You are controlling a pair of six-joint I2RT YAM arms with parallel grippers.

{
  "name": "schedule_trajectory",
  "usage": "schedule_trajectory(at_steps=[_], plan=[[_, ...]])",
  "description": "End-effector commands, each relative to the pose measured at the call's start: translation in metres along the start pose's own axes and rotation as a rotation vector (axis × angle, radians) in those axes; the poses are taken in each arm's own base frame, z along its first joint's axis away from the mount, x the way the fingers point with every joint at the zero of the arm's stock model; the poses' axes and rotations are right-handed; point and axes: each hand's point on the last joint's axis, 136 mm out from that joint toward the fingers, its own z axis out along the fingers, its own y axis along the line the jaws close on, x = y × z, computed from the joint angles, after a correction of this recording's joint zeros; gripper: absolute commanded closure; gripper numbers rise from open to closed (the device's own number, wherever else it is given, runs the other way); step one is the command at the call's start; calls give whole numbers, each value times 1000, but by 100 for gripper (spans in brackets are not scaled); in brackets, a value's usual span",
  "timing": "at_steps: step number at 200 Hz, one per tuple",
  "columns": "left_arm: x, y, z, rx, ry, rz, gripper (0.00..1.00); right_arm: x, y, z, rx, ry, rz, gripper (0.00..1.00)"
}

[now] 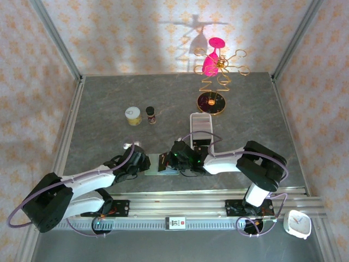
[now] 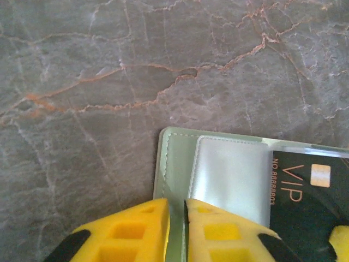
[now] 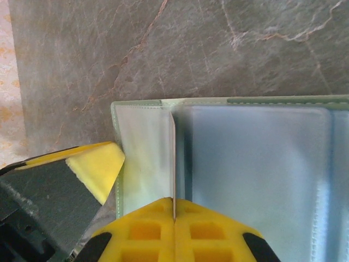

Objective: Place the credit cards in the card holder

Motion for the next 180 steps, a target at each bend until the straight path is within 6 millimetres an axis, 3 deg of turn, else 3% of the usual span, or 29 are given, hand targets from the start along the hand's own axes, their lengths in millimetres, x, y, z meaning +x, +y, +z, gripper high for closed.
schedule_trajectory(at_steps=[1,118,180], plan=[[15,20,5,-78,54,18,88,8,-3,3,-15,21,13,100],[22,27,7,-116,72,50,96,1,21,-9,-198,-34,58,100],[24,24,7,-107,77,58,96,6,20,-3,-220,-12,67,100]])
